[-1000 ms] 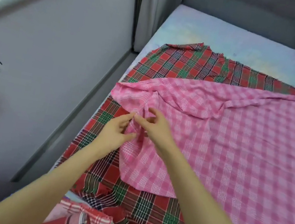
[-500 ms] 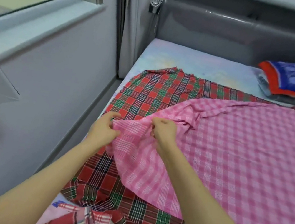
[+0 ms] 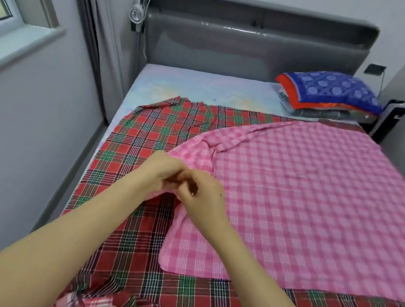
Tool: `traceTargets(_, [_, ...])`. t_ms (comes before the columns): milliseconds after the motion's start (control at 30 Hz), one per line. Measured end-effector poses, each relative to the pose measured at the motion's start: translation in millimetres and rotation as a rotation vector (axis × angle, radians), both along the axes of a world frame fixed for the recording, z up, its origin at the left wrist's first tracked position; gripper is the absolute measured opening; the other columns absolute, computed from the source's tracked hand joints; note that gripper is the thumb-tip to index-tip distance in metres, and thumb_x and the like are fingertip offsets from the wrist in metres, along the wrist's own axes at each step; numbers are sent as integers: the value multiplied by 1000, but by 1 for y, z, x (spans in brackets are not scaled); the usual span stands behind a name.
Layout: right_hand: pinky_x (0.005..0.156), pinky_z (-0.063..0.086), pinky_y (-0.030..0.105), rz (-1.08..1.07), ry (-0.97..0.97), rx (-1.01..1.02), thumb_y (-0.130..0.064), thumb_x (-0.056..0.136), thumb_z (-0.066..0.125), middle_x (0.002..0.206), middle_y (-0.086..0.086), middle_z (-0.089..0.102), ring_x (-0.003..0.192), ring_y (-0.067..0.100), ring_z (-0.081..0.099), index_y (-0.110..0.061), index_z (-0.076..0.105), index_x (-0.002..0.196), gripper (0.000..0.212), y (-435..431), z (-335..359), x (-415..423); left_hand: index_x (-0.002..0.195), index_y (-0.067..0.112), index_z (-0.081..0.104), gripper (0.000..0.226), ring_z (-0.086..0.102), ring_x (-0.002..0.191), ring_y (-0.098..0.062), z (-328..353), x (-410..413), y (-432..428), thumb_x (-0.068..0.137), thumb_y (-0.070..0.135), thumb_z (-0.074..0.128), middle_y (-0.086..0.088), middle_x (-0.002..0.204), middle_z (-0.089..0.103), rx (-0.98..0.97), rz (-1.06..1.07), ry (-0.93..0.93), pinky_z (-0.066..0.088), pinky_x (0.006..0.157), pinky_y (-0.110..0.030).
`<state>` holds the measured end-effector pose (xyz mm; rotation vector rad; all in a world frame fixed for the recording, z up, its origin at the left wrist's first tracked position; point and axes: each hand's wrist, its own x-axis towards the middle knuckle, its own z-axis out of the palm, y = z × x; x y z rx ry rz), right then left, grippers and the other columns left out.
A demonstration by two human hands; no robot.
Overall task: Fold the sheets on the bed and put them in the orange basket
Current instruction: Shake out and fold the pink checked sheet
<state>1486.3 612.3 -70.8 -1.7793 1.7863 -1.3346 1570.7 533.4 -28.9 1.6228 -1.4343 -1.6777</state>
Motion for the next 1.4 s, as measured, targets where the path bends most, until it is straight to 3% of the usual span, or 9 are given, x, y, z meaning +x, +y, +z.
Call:
traceTargets(133, [57, 31, 9, -48, -5, 59, -4, 83, 55, 68, -12, 57, 56, -4, 45, -7, 70, 89, 16, 32, 2, -41, 74, -5, 57, 10, 59, 43, -16, -1, -38, 21, 78, -14, 58, -14, 61, 54, -66, 72, 100, 54, 45, -26])
traceTargets(267, [54, 31, 9, -144, 22, 183, -6, 89, 51, 61, -23, 44, 54, -5, 45, -10, 68, 101, 21, 84, 3, -107, 73, 6, 56, 17, 66, 60, -25, -1, -90, 58, 89, 3, 59, -9, 77, 59, -415, 48, -41, 59, 64, -40])
traceTargets(400, [47, 29, 11, -226, -16, 289, -8, 92, 49, 57, -15, 48, 47, 3, 41, -14, 68, 100, 20, 166, -4, -199, 56, 13, 53, 34, 58, 41, -4, 5, -158, 110, 87, 2, 61, -5, 60, 57, -545, 65, -141, 48, 42, -16])
traceTargets(533, [47, 33, 22, -324, -50, 355, -9, 91, 50, 57, -8, 51, 48, 10, 41, -16, 67, 94, 19, 263, -14, -303, 81, 3, 58, 18, 55, 53, -12, 6, -243, 183, 83, -15, 58, -6, 73, 54, -388, 112, 38, 42, 35, -10])
traceTargets(600, [51, 37, 25, -398, 32, 409, -11, 91, 50, 63, -4, 58, 52, 12, 46, -16, 67, 98, 19, 315, -18, -356, 93, 3, 60, 20, 53, 56, -11, 5, -291, 214, 84, -14, 57, -6, 75, 56, -421, 117, 41, 46, 39, -14])
traceTargets(767, [66, 41, 27, -597, 345, 587, -14, 92, 48, 104, 2, 71, 92, 22, 64, -17, 66, 112, 27, 420, -25, -453, 87, 6, 73, 18, 64, 74, -23, -4, -386, 240, 85, -1, 56, -6, 88, 71, -652, 186, -255, 56, 69, -37])
traceTargets(1100, [58, 40, 27, -736, 181, 634, -13, 94, 45, 97, 2, 70, 78, 19, 57, -17, 66, 109, 26, 541, -53, -633, 84, 3, 71, 21, 62, 82, -31, -23, -616, 311, 85, 0, 50, -21, 82, 65, -750, -64, -302, 43, 69, -31])
traceTargets(1233, [68, 42, 27, -778, 131, 660, -12, 92, 46, 100, 0, 70, 89, 20, 61, -18, 67, 108, 27, 573, -66, -716, 69, 5, 62, 23, 56, 73, -29, -38, -728, 339, 84, -4, 47, -17, 63, 52, -745, -104, -332, 42, 66, -35])
traceTargets(1400, [80, 50, 32, -874, -89, 703, -10, 88, 50, 90, 0, 69, 87, 21, 63, -18, 70, 98, 24, 607, -91, -836, 72, 2, 64, 24, 63, 85, -35, -69, -881, 368, 82, -7, 44, -19, 75, 64, -687, -159, -295, 50, 70, -41])
